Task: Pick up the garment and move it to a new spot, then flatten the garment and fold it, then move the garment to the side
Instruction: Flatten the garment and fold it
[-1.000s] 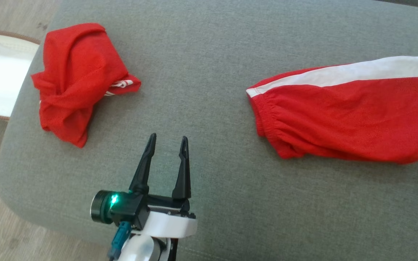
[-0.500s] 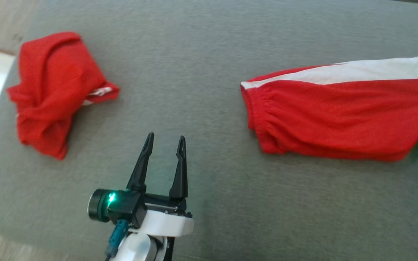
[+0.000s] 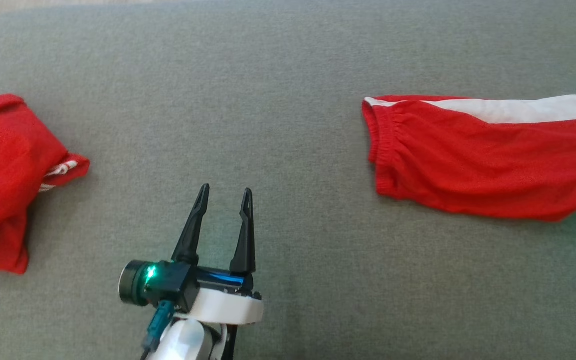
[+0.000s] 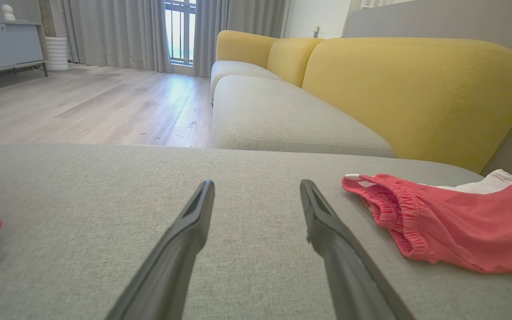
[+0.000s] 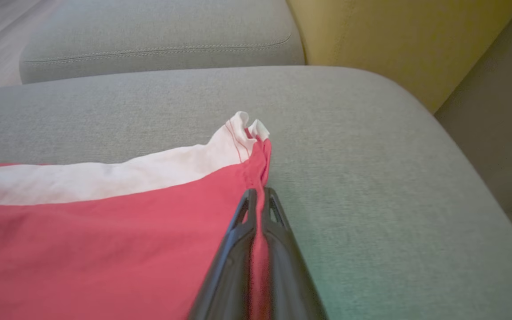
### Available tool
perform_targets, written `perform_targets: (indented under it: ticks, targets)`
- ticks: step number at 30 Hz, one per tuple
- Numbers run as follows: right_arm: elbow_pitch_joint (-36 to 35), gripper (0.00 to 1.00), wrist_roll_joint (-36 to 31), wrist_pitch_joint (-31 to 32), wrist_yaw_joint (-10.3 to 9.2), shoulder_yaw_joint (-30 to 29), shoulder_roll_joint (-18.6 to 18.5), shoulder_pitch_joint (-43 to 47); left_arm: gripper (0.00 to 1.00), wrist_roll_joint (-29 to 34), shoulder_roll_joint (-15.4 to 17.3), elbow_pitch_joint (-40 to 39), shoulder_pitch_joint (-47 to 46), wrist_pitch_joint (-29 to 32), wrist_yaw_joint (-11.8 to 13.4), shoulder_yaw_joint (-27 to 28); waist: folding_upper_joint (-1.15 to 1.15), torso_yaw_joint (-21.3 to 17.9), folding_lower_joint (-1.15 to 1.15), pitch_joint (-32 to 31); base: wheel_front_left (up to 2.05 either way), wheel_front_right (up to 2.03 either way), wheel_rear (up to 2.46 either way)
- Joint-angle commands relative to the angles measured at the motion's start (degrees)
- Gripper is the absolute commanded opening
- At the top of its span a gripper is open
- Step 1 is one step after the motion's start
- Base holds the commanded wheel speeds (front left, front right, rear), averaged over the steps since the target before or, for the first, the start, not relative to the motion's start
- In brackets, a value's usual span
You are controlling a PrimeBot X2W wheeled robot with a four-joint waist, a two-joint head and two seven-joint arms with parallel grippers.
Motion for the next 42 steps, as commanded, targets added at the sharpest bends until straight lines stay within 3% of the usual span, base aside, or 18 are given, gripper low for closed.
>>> perform_targets:
  ticks: [1,11,25,26,27,28,33,42]
  targets:
    - [-0.65,0.0,-0.86,-1.2,-0.05,0.3,-2.35,-1.62,1.0,0.23,-0.1,-1.42,-0.84,-0.53,0.14,1.16,0.0,-0.49,0.0,-0.44,0.0,0.0,0.0]
    - [-6.04,0.0,-6.93,-4.43,-0.05,2.13,1.25,-5.0,1.0,0.01,-0.1,0.6,1.18,-0.53,-0.33,1.11,0.0,-0.52,0.0,-4.36,0.0,0.0,0.0]
    - [-18.04,0.0,-11.65,1.38,-0.05,2.51,15.77,-2.62,1.0,-1.39,-0.1,1.6,2.75,-0.53,-0.35,-0.6,0.0,3.47,0.0,-7.86,0.0,0.0,0.0]
    - [-18.86,0.27,-11.79,2.09,-0.05,2.67,17.15,-1.98,1.0,-1.45,-0.1,1.68,2.86,-0.53,-0.34,-0.65,0.0,3.72,0.0,-7.94,0.0,0.0,0.0]
    - [-19.77,0.86,-11.86,2.56,-0.05,2.67,18.35,-1.4,1.0,-1.5,-0.1,1.76,2.91,-0.53,-0.38,-0.75,0.0,3.99,0.0,-7.97,0.0,0.0,0.0]
    - [-20.6,1.0,-12.14,2.8,-0.05,2.44,19.16,-0.93,1.0,-1.53,-0.1,1.84,2.91,-0.53,-0.41,-0.86,0.0,4.25,0.0,-7.99,0.0,0.0,0.0]
    - [-23.56,1.0,-13.89,2.51,-0.05,-0.89,19.78,0.42,1.0,-1.71,-0.1,1.98,3.0,-0.53,-0.21,-0.94,0.0,4.72,0.0,-8.44,0.0,0.0,0.0]
    - [-30.13,1.0,-17.48,2.06,-0.05,-13.16,15.24,7.85,1.0,-1.67,-0.1,2.22,5.12,-0.53,0.1,0.05,0.0,3.07,0.0,-12.12,0.0,0.0,0.0]
